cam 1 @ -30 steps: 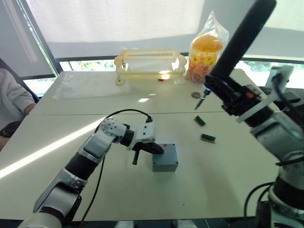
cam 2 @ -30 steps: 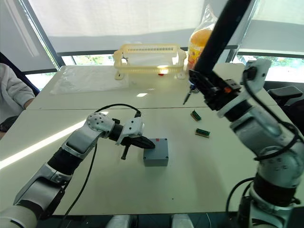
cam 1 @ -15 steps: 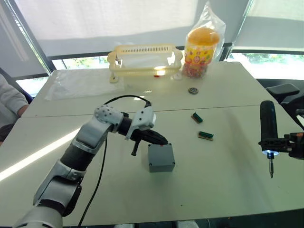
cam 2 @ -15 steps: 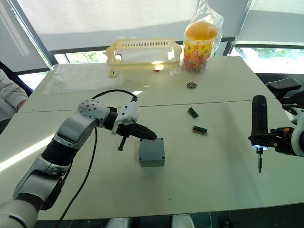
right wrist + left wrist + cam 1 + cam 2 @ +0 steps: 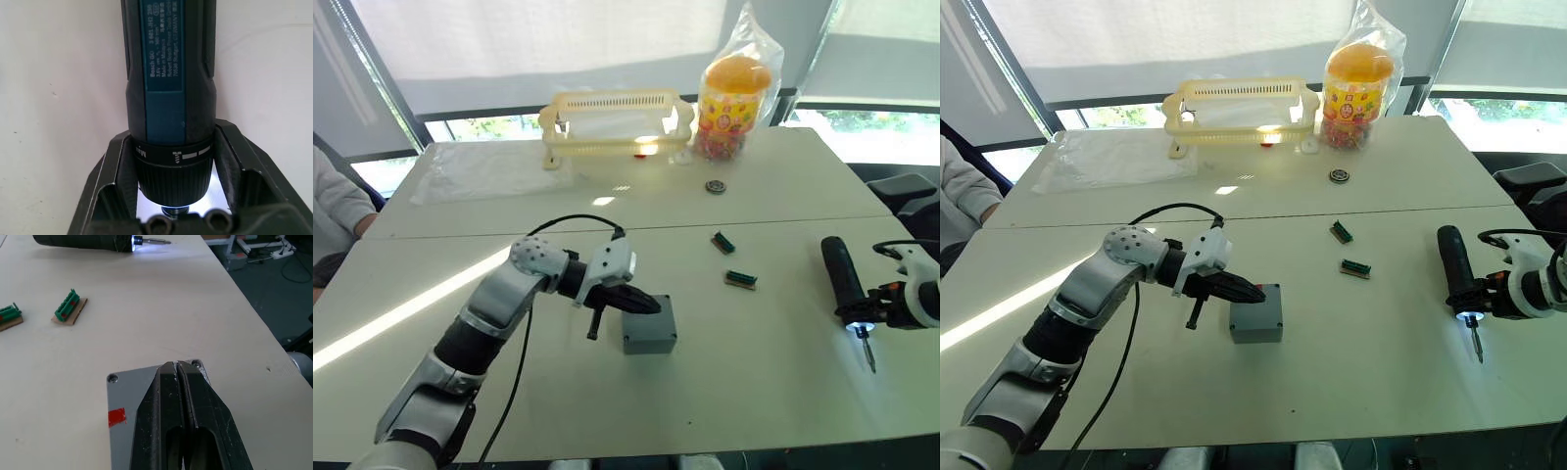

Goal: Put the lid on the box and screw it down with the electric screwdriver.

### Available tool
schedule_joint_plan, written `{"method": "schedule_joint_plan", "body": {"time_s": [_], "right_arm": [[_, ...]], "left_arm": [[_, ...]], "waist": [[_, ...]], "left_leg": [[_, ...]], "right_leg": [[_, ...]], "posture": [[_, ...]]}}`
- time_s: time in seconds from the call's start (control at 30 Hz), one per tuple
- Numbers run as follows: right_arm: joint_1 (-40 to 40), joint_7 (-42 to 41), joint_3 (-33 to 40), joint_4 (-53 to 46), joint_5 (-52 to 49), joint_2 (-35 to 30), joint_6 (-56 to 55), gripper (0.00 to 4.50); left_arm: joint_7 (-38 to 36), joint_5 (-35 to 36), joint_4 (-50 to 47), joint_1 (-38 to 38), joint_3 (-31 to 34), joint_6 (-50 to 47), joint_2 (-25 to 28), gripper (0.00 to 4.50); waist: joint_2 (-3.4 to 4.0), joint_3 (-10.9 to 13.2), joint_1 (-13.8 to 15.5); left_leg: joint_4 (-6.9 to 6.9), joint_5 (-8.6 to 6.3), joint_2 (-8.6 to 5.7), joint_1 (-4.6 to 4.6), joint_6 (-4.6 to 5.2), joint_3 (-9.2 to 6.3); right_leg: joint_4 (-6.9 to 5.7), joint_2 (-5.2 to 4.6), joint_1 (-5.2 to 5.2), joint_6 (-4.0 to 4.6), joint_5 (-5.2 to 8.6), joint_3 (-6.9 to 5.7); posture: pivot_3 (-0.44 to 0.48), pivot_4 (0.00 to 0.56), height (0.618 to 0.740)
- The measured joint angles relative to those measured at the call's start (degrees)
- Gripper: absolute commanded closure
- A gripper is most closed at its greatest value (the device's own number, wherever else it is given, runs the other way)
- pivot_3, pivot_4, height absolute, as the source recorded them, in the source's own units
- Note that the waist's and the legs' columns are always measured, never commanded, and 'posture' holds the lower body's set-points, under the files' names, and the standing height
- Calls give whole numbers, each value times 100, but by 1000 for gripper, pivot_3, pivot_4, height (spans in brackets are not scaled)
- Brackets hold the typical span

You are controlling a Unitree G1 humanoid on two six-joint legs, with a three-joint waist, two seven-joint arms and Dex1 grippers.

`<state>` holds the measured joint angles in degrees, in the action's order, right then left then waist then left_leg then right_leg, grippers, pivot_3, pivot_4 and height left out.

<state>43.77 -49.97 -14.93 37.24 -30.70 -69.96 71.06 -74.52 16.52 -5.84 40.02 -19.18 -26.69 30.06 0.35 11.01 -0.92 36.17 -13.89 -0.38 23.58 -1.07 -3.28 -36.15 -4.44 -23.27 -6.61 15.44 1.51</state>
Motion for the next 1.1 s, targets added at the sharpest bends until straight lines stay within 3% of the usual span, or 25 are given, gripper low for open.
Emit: {"method": "schedule_joint_plan", "body": {"time_s": [0.1,0.27,0.43,0.6,0.67,0.73,0.87,1.1], "right_arm": [[134,-349,-62,166,422,121,-320,39],[161,-453,14,371,929,262,-747,39],[11,-137,746,104,1205,332,-1821,39],[-1240,25,2200,-2329,842,373,-2375,39],[-1826,95,2781,-3406,513,632,-2224,39],[-2646,170,3230,-5137,-195,1230,-1919,39],[-3957,617,2640,-7331,-860,2239,-1627,39],[-4302,1331,1436,-7844,-497,2871,-1803,39]], "left_arm": [[101,39,0,-54,68,-94,108,4500],[350,30,185,-114,300,-162,269,4500],[777,23,579,-141,769,-341,537,4500],[866,46,466,-707,882,-671,803,4500],[893,93,346,-868,880,-825,802,4500],[961,145,207,-1012,870,-967,776,4500],[1040,134,85,-1138,662,-1060,705,4500],[970,-32,191,-1078,253,-898,567,4500]], "waist": [[-3,0,-1],[-7,1,3],[-4,1,-13],[-1,-1,1],[-6,0,33],[-15,-4,48],[-31,-4,55],[-69,-18,21]], "left_leg": [[6,3,0,-3,-6,-1],[8,26,-1,-5,-45,-3],[0,32,-3,-4,-55,-2],[-13,31,2,-6,-54,-15],[-9,32,2,-3,-55,-20],[0,31,1,-6,-54,-28],[13,32,-4,-13,-55,-30],[34,35,-6,-20,-61,-27]], "right_leg": [[1,0,8,-2,-1,0],[0,-1,13,-5,-13,0],[-6,-3,3,-11,-18,1],[-19,2,-3,-15,-14,-4],[-19,1,1,-15,-14,-7],[-20,1,16,-15,-14,-13],[-19,-6,33,-15,-14,-15],[-11,-9,48,2,-13,-13]], "posture": [[0,150,740],[0,150,740],[0,150,740],[0,150,740],[0,150,740],[0,150,740],[0,150,740],[0,150,740]]}}
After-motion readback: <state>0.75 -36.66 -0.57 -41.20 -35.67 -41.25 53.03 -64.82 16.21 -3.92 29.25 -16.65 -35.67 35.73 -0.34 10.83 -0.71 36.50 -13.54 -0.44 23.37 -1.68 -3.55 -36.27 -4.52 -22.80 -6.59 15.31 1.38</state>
